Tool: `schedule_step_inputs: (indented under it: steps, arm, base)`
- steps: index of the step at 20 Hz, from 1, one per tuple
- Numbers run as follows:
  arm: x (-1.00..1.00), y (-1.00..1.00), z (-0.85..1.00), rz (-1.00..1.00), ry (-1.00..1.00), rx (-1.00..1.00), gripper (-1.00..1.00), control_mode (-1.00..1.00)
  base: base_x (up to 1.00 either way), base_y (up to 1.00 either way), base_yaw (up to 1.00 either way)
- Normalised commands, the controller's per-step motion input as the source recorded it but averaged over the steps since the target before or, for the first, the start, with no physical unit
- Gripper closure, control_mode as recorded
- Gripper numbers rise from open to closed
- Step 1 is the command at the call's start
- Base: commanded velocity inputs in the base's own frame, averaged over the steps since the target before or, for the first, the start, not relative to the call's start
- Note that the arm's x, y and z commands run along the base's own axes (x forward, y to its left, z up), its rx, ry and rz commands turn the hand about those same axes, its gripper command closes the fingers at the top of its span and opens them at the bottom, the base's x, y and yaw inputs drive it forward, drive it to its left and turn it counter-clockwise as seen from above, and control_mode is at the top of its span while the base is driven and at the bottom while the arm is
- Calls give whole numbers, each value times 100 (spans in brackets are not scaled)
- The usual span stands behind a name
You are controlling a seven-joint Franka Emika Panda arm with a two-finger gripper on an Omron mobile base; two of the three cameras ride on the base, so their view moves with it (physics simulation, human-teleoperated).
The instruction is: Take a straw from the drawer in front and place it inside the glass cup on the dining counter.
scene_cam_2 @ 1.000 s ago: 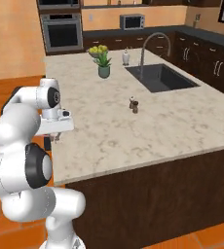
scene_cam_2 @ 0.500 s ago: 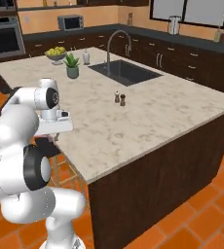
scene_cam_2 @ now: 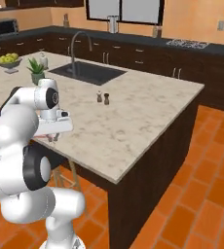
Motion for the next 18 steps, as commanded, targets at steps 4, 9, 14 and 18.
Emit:
schedule_step_inputs:
  steps: [4, 9, 14, 18]
  arm:
    - [0, 0, 0, 0, 0, 0, 100, 100]
    - [0, 0, 0, 0, 0, 0, 100, 100]
    - [0, 0, 0, 0, 0, 0, 100, 100]
    - [0, 0, 0, 0, 0, 0, 100, 100]
  base:
    - [0, 90, -57]
    - [0, 87, -57]
    - [3, 69, -54]
    - [48, 64, -47]
